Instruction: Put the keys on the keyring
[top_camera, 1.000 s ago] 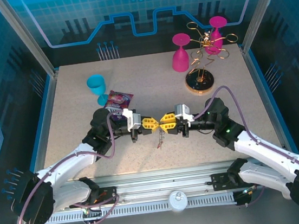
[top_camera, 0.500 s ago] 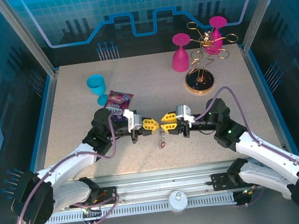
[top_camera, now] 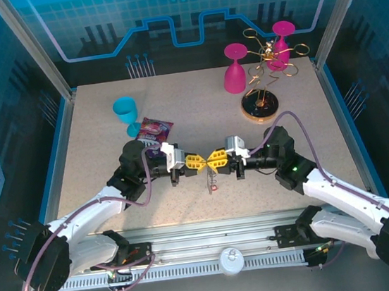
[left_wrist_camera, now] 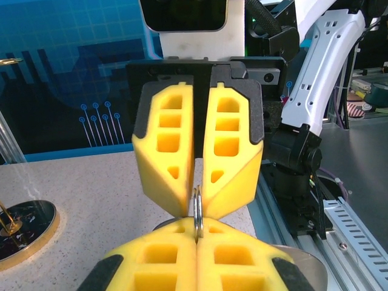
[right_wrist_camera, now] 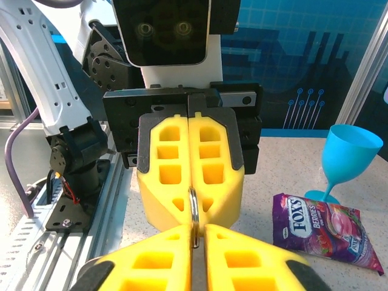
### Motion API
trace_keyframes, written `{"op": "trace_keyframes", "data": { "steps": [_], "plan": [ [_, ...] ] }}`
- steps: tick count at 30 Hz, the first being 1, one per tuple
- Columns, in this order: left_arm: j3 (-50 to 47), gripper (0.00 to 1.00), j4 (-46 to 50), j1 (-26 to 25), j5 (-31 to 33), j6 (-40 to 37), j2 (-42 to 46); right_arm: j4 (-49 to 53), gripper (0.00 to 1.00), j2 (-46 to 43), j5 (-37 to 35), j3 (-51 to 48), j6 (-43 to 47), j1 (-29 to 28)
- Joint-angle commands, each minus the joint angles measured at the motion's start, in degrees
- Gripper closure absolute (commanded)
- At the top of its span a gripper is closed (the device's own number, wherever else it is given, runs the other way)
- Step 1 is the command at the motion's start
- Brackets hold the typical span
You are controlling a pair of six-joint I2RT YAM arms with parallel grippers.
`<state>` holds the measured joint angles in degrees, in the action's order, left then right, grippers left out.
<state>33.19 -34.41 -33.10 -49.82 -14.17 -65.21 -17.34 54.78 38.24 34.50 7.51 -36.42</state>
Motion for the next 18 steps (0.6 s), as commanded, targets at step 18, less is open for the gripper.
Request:
{"op": "trace_keyframes", "data": {
  "steps": [18],
  "plan": [
    [7.7,0.89,25.3,-0.3,5.7,-12.3,0.5,35.2,1.00,6.1,-11.2,16.4,17.3,-3.7]
  ]
}}
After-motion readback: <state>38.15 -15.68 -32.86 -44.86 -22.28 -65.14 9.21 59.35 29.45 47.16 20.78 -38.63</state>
